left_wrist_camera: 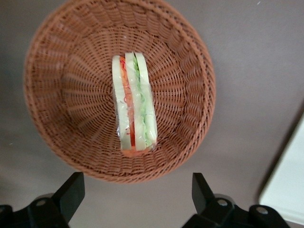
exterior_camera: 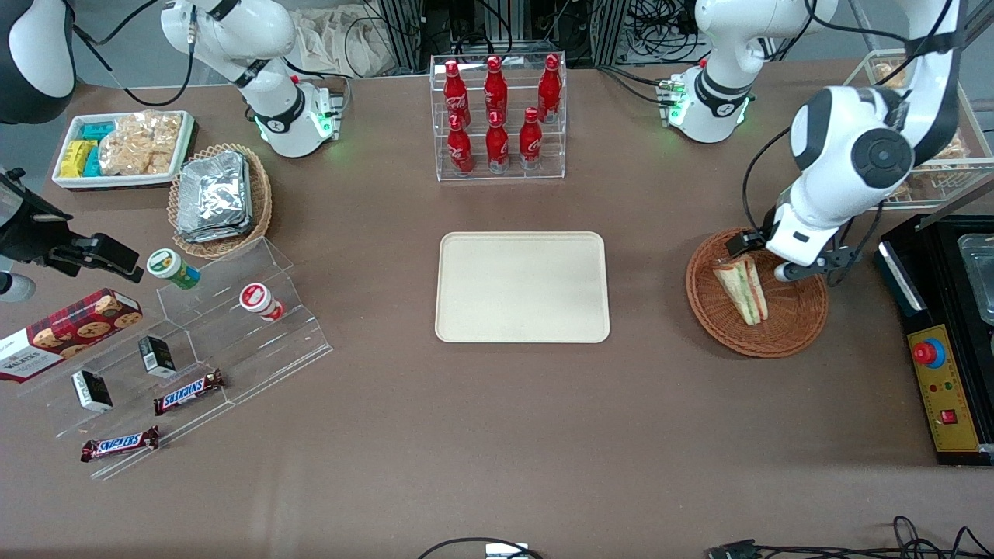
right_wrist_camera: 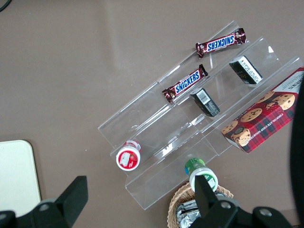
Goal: Place sandwich from basket to tray
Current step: 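Lower the left gripper and close it on the wrapped sandwich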
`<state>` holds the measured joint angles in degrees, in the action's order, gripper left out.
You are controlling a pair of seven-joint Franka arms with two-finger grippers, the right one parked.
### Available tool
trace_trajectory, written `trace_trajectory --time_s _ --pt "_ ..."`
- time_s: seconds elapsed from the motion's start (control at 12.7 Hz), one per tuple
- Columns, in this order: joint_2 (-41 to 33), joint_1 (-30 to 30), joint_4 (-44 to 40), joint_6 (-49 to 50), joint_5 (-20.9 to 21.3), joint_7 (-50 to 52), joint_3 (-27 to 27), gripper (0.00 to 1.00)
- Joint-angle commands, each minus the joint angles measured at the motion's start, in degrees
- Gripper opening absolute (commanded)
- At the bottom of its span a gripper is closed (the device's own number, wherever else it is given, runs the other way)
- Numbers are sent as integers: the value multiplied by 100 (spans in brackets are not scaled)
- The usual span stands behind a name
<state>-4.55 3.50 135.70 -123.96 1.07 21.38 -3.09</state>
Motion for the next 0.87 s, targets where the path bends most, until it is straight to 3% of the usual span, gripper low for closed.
trace_trajectory --time_s 0.0,0.24,0.39,0.47,0.55,0.71,0.79 --pt "208 -34 534 -916 86 -38 80 100" --pt "752 -34 615 -1594 550 -38 316 100" --pt "1060 -34 624 -1964 587 -38 370 99" --pt "1140 -34 615 -2053 587 -38 371 93" --pt "1141 -34 624 -2054 587 -38 371 78" --pt "1132 -34 615 -2045 587 -38 371 16" --pt "1097 -25 615 -2010 579 -38 371 0"
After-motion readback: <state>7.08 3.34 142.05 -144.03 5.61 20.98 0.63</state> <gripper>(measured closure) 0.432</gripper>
